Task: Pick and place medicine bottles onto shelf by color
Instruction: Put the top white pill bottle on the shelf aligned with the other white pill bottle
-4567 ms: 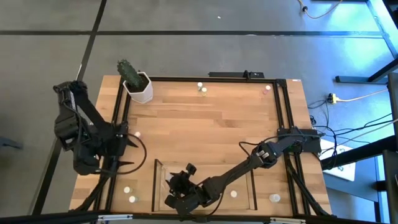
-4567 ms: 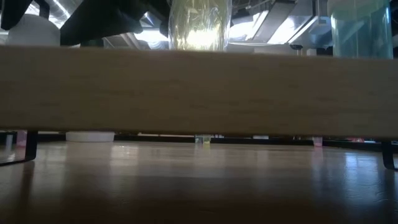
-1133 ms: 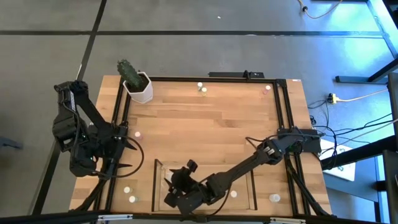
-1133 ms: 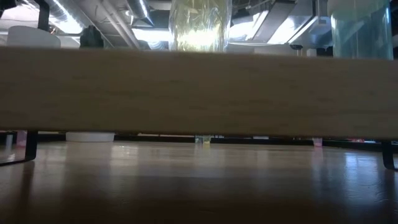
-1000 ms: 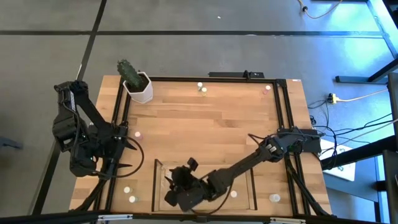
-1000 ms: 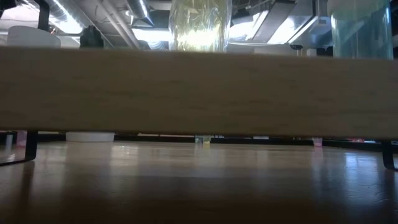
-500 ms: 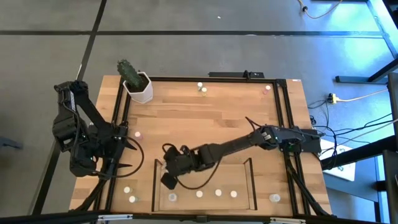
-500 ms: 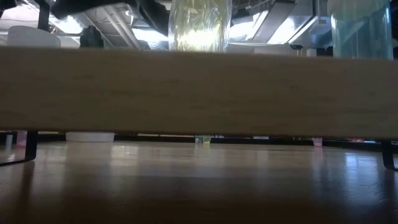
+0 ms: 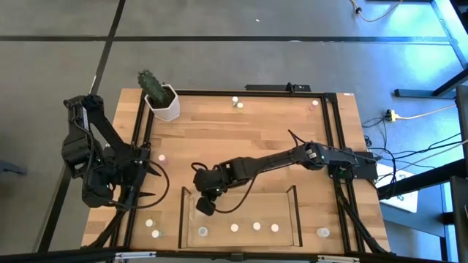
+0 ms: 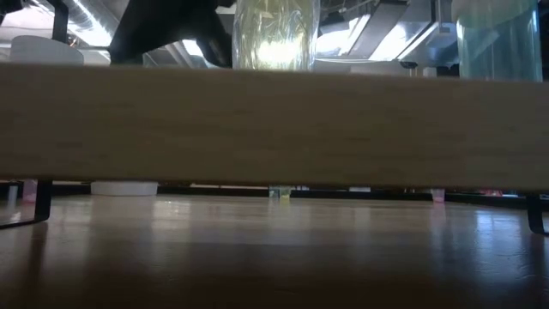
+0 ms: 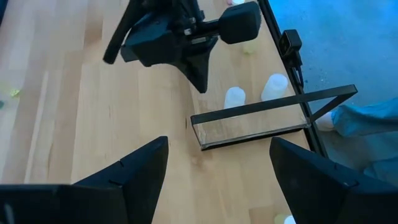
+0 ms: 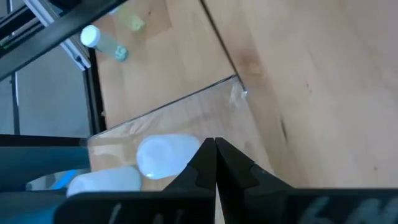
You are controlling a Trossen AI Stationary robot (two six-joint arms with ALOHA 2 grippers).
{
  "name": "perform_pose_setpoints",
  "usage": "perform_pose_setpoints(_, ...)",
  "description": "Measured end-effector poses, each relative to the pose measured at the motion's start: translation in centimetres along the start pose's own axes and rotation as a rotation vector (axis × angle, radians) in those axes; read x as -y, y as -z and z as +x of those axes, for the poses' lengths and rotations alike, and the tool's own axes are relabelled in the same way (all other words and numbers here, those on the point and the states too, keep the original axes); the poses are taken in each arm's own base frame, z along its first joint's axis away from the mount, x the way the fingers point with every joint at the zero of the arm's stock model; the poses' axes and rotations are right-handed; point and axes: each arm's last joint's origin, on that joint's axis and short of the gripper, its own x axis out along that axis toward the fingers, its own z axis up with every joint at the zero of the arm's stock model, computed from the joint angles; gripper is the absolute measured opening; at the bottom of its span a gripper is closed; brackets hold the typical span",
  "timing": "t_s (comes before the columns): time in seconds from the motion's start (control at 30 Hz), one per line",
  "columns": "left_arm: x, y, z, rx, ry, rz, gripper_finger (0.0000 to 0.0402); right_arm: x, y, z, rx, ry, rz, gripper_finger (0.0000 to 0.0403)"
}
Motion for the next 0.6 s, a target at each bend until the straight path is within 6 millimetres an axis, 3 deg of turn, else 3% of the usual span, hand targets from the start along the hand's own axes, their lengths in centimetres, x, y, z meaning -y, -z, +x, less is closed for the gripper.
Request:
perform_pose_setpoints(0.33,0.0,0.0,0.0,-0.001,-0.001,0.075,0.0275,0.3,0.0,0.2,-0.002,0.015,-0.083,0.0002)
perform_pose_setpoints(0.6,0.0,0.0,0.0,-0.001,-0.001,0.075,0.0275,0.6,0.3,1.5,-0.005,0.033,-0.120,0.0002)
